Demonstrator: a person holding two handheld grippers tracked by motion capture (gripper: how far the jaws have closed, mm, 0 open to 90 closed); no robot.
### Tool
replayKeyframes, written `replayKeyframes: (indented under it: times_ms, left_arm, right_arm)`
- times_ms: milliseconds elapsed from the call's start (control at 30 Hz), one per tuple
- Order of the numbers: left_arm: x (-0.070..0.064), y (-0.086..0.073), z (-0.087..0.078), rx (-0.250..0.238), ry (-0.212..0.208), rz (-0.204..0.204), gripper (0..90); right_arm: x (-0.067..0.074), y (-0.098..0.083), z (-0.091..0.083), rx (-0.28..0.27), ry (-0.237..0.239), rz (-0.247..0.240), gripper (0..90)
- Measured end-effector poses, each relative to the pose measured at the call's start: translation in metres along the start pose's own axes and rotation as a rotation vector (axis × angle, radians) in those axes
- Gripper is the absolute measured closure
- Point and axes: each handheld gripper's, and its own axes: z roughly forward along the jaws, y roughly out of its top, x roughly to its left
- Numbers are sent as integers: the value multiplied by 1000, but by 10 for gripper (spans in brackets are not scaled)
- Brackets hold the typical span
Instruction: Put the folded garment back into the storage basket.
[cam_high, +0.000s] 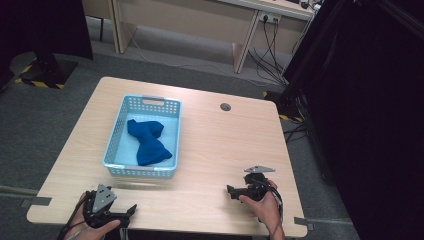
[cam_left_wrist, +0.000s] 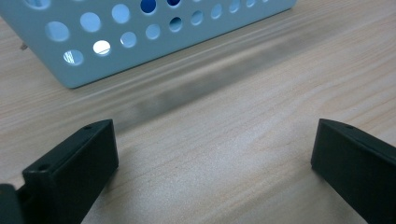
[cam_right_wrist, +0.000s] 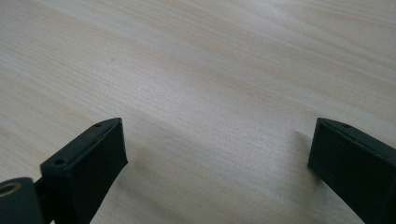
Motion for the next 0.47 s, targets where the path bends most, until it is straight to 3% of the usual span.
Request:
replayKeyframes:
  times_ms: [467]
  left_arm:
    - [0,0,0,0,0,0,0]
  right_arm:
    - [0,-3,-2,1,-3,-4,45]
